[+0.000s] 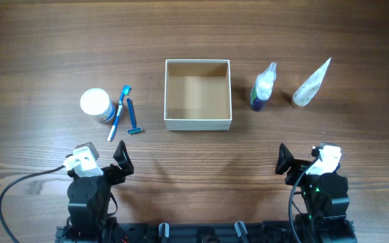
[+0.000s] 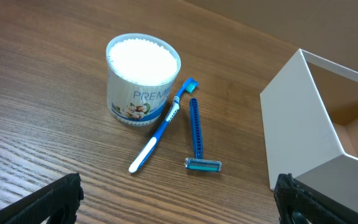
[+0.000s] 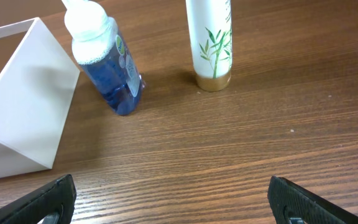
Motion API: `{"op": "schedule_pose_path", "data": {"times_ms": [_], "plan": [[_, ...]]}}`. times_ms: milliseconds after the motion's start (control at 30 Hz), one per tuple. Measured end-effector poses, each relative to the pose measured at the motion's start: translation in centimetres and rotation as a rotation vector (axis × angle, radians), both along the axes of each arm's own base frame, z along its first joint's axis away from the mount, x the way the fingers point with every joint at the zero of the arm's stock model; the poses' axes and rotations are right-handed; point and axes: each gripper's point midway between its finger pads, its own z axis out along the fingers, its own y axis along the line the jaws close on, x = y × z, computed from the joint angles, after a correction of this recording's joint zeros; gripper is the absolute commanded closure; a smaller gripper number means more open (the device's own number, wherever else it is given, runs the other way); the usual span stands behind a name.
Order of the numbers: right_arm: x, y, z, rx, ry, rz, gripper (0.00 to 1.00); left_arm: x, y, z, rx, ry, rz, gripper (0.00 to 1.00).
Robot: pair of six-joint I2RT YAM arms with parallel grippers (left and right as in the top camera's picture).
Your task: Pack container
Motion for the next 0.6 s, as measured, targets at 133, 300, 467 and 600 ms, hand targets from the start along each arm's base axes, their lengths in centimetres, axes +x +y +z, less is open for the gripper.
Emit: {"op": "schedule_pose_path", "data": {"times_ms": [133,300,467,600], "plan": [[0.0,0.0,0.0,0.0,0.0,0.0,0.0,0.0,0.0,0.0,0.0,0.0,0.0,0.0],[0.0,0.0,0.0,0.0,0.0,0.0,0.0,0.0,0.0,0.0,0.0,0.0,0.0,0.0],[0.7,0.1,1.5,0.036,-0.067,-0.014,0.0,0.0,0.0,0.0,0.0,0.0,0.0,0.0],[1.0,0.1,2.1,0.34,-0.094,-0.152,0.0,0.0,0.0,0.0,0.0,0.0,0.0,0.0]]}}
